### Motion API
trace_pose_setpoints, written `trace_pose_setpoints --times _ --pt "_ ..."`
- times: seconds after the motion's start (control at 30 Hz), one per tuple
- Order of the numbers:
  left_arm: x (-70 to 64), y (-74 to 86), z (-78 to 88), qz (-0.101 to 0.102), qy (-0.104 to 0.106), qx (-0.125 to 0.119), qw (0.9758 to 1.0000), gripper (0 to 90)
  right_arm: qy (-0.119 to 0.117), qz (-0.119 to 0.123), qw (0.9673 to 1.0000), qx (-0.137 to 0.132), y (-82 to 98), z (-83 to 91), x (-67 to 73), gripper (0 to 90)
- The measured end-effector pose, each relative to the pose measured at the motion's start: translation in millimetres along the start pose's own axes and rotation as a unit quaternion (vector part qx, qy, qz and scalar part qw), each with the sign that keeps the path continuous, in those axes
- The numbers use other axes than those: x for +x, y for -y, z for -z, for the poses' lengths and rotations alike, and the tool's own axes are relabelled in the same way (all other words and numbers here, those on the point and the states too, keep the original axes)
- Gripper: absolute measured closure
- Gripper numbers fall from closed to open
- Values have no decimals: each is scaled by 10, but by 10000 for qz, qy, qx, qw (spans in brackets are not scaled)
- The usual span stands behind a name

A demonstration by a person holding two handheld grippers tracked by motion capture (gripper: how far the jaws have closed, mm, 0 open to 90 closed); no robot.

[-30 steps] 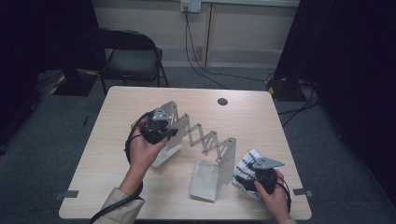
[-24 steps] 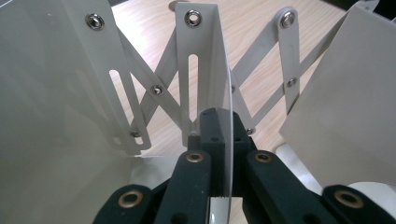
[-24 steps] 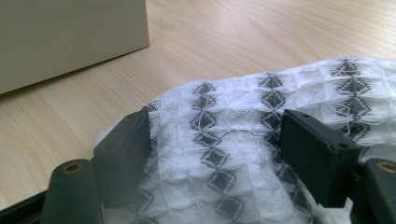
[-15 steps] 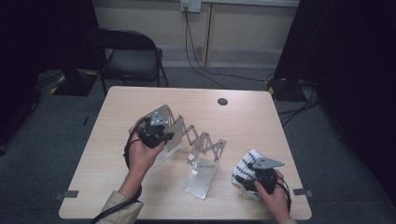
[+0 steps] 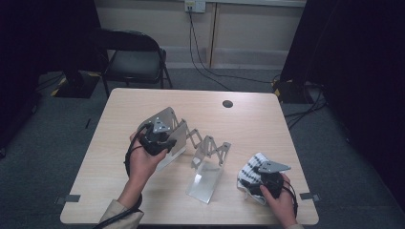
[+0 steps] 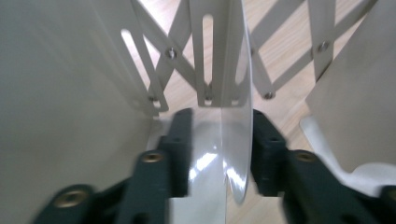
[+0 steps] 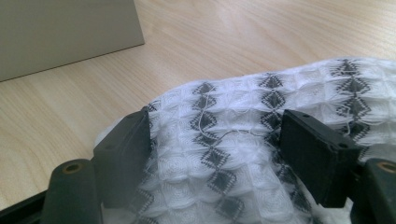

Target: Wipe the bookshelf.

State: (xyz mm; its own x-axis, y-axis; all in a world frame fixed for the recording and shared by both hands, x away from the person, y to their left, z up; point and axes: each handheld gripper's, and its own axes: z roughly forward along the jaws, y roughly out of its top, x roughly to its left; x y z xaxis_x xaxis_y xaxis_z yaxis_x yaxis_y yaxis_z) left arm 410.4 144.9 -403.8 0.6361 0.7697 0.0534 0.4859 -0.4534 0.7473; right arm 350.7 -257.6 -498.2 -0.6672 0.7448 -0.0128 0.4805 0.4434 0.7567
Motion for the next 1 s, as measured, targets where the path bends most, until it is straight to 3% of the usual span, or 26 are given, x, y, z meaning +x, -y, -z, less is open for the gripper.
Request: trace_pose_setpoints --times 0.13,0.17,0.27,0.37,0.47,0.5,0.57,0.6,0.63,0.73,0.77,1.0 --pt "-7 146 -9 111 44 58 9999 479 33 -10 10000 0 -2 3 10 246" --pt "-7 184 -15 101 32 40 9999 422 -1 -8 10000 -34 -1 7 11 212" --pt "-12 304 -32 77 47 69 9999 374 -68 -5 10000 -63 -16 26 22 140" --pt "-39 425 -33 94 98 93 9999 348 -16 183 9998 -109 -77 89 71 154" --pt "-76 521 -13 7 137 113 9998 333 4 407 9985 -361 -187 187 175 269" --pt "-92 552 -12 13 162 121 9998 331 -74 419 9983 -408 -214 202 202 361" --pt "-116 610 -21 -46 204 151 9997 318 -580 526 9959 -453 -295 189 342 496" --pt "-156 676 -39 -68 242 185 9995 316 -770 625 9944 -353 -318 155 418 525" --pt "-156 676 -39 -68 242 185 9995 314 -770 625 9944 -353 -318 155 418 525" --pt "-203 745 -72 -193 356 236 9989 313 -1074 774 9910 -207 -352 65 581 582" --pt "-222 759 -79 -234 363 218 9988 312 -1301 775 9882 -218 -368 19 664 611" --pt "-342 778 -125 -310 549 233 9977 308 -1523 742 9851 -291 -427 -55 818 671"
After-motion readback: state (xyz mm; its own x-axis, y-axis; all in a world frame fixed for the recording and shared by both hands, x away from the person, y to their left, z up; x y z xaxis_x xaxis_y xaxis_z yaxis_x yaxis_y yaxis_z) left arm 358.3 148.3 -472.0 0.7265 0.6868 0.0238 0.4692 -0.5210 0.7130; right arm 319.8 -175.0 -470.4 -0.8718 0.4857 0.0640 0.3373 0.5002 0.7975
